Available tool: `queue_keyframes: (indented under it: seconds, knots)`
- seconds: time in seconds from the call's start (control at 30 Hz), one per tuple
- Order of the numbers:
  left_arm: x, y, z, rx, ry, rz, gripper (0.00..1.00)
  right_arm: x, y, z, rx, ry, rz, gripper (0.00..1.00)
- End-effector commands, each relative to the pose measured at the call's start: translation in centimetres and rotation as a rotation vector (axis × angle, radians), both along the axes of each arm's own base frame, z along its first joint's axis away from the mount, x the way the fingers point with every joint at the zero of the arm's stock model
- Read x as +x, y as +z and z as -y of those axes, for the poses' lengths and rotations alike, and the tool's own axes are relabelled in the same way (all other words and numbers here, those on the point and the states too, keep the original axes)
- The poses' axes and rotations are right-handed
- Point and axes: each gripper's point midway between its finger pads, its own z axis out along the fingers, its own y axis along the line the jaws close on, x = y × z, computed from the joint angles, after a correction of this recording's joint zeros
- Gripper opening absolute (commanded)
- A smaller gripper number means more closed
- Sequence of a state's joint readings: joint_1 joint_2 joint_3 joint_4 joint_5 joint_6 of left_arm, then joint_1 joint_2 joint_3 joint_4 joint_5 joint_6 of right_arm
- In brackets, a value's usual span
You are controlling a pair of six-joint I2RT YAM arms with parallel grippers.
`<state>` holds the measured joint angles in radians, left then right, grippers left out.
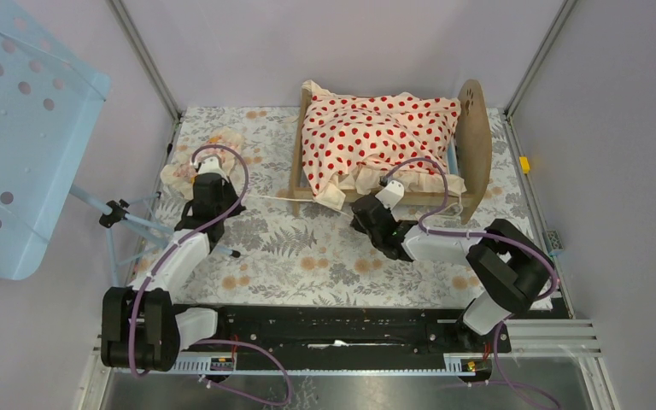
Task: Set up the pet bed
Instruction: Tie the ropes to the bed frame, then adjust the mattress on the bed frame.
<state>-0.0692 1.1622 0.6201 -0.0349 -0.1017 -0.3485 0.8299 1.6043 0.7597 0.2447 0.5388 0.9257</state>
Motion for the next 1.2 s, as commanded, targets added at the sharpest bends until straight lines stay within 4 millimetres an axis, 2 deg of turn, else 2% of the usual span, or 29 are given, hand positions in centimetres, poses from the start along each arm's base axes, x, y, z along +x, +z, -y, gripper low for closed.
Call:
queue_keyframes:
  seconds: [0.0,0.03,0.13,0.27,0.37,0.47,0.53,0.63,0.7,0.73,0.8,0.87,0.97,1.07,1.17]
  knots:
    - [1.7,4.2,-3.3,0.044,0.106,0.138,0.15,-1.7,-3.1,4.5,-0.222,-0.011,-0.075,0.1]
    - [1.6,4.2,-2.8,0.028,0.085,0.139,0.22,-1.8,-2.7,4.3,-0.214,-0.002,-0.069,0.22]
    - [1.1,4.4,-1.5,-0.008,0.018,0.144,0.35,-2.0,-1.0,4.5,-0.204,0.024,-0.04,0.39]
    - [0.5,5.9,-0.8,-0.024,-0.017,0.187,0.54,-2.7,2.4,5.3,-0.195,0.055,0.011,0.52]
    - [-0.1,7.8,-0.3,-0.035,-0.048,0.227,0.6,-3.9,5.6,6.7,-0.213,0.088,0.049,0.58]
    - [-0.1,10.8,1.8,-0.079,-0.142,0.3,0.65,-4.3,9.7,8.9,-0.282,0.129,0.12,0.7]
    - [0.0,12.7,4.6,-0.094,-0.242,0.331,0.66,-4.0,12.2,11.0,-0.34,0.127,0.143,0.78]
    - [0.1,15.3,10.8,-0.075,-0.444,0.389,0.66,-2.7,15.3,13.8,-0.441,0.108,0.134,0.86]
    - [-0.5,16.2,16.2,-0.032,-0.594,0.424,0.67,-1.5,16.1,14.8,-0.484,0.122,0.105,0.89]
    - [-0.4,16.4,18.1,-0.01,-0.64,0.428,0.69,-0.8,16.2,15.1,-0.491,0.135,0.089,0.9]
    - [0.0,15.8,21.5,0.009,-0.719,0.401,0.7,0.5,16.2,15.3,-0.479,0.162,0.05,0.92]
    - [0.4,14.4,24.1,0.014,-0.782,0.346,0.7,1.8,16.7,15.4,-0.466,0.181,0.05,0.93]
    - [1.1,12.6,26.7,0.038,-0.833,0.297,0.71,3.8,16.9,15.8,-0.451,0.2,0.049,0.94]
    - [2.0,10.9,27.5,0.079,-0.821,0.256,0.72,4.9,15.9,16.0,-0.412,0.234,0.004,0.95]
    - [2.8,9.5,26.7,0.122,-0.764,0.214,0.72,5.7,14.6,16.4,-0.406,0.249,-0.023,0.96]
